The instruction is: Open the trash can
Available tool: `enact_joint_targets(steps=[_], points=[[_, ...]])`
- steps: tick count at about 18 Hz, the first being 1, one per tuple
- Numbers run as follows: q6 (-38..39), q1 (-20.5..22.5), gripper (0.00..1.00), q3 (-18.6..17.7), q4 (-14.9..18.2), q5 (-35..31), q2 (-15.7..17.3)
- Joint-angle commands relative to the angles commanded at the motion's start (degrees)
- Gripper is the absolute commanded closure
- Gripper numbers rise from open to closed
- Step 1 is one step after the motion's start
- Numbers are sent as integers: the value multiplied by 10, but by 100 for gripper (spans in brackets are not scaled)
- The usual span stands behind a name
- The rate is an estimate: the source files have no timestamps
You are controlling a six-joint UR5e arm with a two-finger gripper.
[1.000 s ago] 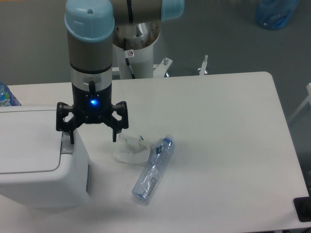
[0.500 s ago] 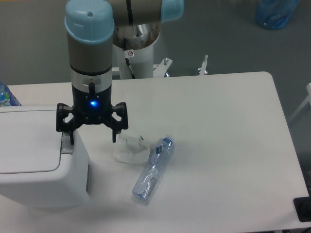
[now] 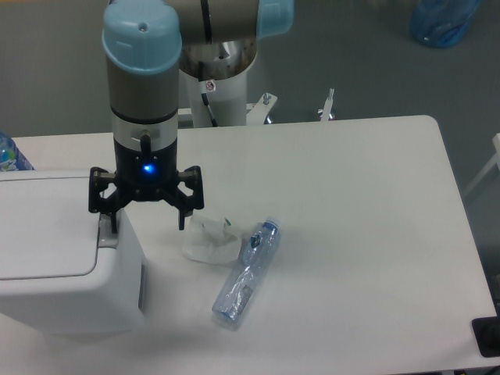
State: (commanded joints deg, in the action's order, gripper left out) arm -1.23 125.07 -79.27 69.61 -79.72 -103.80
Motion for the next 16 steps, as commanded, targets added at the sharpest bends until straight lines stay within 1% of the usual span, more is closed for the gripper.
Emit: enact_joint_targets(steps=[8, 11, 13, 16], points=[[0, 0, 0, 1, 0, 0, 0], [-3, 1, 0, 22, -2, 1, 5], [-7, 7, 0, 38, -23, 0, 4], [-9, 37, 0, 40, -74, -3, 4]])
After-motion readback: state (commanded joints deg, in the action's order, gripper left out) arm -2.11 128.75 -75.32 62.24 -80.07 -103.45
